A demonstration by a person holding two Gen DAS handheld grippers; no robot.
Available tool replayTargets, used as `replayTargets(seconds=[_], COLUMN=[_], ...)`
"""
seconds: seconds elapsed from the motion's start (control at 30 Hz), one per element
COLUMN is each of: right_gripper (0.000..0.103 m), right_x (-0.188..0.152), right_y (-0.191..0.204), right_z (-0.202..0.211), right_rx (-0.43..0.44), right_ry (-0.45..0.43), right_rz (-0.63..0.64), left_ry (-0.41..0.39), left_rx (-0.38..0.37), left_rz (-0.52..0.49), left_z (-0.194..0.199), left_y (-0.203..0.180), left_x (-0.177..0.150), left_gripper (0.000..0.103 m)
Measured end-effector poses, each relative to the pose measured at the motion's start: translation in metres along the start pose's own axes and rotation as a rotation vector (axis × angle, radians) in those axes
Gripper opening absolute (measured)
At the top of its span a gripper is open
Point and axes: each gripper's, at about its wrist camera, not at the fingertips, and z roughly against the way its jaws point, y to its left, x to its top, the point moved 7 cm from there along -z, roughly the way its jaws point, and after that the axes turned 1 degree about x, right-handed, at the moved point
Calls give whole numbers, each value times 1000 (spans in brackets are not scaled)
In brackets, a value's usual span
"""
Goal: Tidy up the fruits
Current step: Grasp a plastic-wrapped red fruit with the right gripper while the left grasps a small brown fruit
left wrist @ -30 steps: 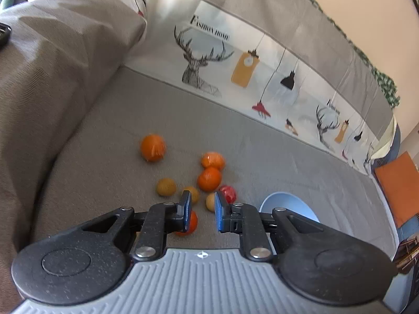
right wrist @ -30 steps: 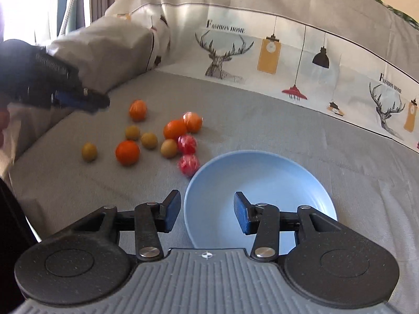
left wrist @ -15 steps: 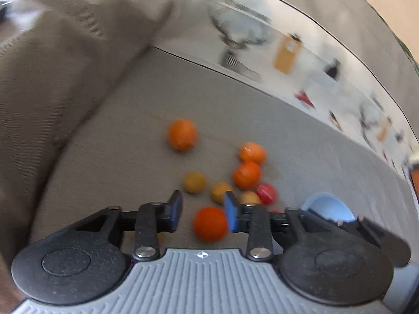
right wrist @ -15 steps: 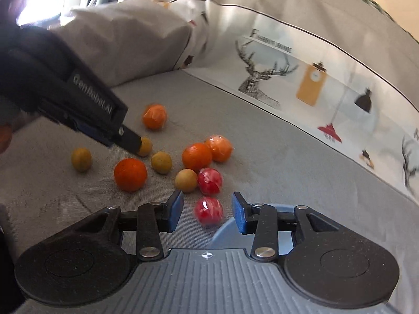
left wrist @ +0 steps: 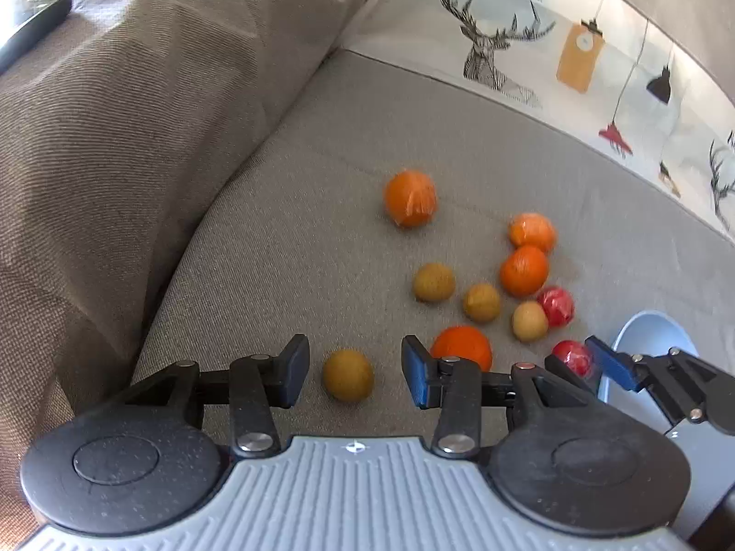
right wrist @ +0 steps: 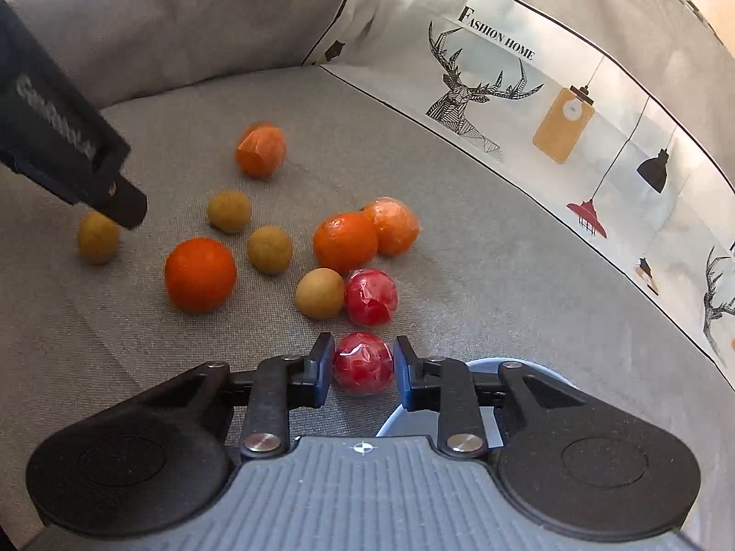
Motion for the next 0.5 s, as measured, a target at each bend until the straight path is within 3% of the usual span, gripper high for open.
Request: replayTargets(seconds=[0.17,0.3,0.4,0.5], right_gripper=[29,29,29,29], right_x=[-1,1,2,2], right_y=[-1,-9,-16,-26], right_z=[8,20,33,53], right_rx=[9,13,17,23], right_ry=[-14,-39,-74,-116], right_rz=[-31,-86,-127,-174], left_ry=[42,64,55,16], left_rx=[41,67,84,37], left_rz=[-51,-98,-122,-113], left_z=[-6,-12,-11,-2], left_y=[-8,-16,-19,-23], left_x=[-7,-12,-14,-15], left_gripper=[48,28,28,27])
